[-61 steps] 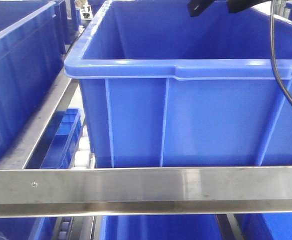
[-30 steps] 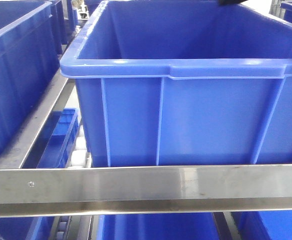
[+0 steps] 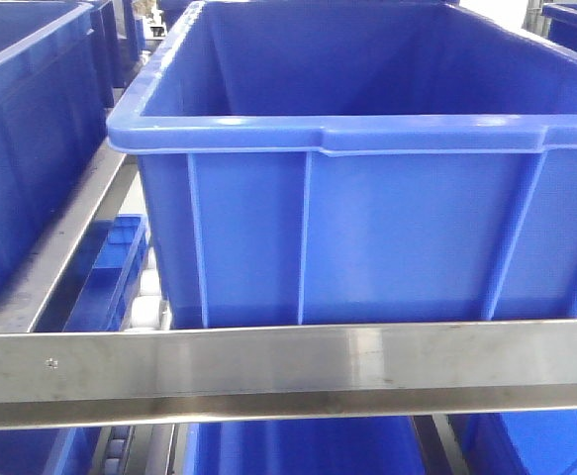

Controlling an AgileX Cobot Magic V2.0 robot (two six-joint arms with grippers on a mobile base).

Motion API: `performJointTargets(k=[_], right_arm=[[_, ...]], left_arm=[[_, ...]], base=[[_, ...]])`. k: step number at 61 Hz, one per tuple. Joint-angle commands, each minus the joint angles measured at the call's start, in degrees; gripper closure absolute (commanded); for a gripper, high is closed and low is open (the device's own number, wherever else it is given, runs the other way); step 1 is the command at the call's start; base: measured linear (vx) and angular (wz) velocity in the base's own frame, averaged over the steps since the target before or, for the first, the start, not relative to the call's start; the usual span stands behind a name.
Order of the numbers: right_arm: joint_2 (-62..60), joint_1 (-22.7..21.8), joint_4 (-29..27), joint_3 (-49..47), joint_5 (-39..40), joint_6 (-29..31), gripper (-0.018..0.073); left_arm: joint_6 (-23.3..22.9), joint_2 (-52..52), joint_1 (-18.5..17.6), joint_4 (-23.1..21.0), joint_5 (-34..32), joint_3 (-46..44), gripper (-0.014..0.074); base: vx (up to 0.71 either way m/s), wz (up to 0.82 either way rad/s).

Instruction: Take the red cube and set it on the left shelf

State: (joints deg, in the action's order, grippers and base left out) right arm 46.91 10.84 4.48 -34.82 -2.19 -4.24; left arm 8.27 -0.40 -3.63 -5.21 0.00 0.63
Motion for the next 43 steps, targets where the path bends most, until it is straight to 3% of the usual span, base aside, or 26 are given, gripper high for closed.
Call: performJointTargets(k=[1,43], right_arm=[[-3.87,-2.13,0.69,-0.36,5.57,0.36,0.0494],[-5.74,-2.9,0.69,0.34,5.38,0.36,0.0494]], left_arm=[[0.03,0.47,-0.27,-0.4,-4.78,1.26,0.0491],[0.03,0.47,-0.27,-0.4,-4.78,1.26,0.0491]], base=[[0.0,0.0],[0.0,0.0]])
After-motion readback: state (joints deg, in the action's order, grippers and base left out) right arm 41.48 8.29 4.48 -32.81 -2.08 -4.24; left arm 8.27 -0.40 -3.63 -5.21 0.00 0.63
